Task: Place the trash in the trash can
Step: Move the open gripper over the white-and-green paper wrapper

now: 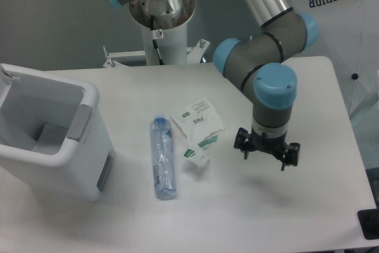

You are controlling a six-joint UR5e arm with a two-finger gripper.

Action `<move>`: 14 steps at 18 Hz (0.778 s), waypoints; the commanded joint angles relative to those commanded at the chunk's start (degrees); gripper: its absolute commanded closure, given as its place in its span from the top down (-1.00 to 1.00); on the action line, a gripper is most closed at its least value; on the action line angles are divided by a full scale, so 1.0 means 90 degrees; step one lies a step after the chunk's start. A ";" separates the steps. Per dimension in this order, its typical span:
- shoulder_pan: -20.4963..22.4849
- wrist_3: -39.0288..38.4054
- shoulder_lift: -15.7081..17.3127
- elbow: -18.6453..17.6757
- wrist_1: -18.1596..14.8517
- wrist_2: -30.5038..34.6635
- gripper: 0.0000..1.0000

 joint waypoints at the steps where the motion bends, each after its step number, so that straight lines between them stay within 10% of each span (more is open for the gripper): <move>1: -0.0107 -0.0117 0.0107 -0.0108 0.0000 0.0000 1.00; 14: -0.0929 -0.0850 0.0313 -0.0636 -0.0020 0.0000 1.00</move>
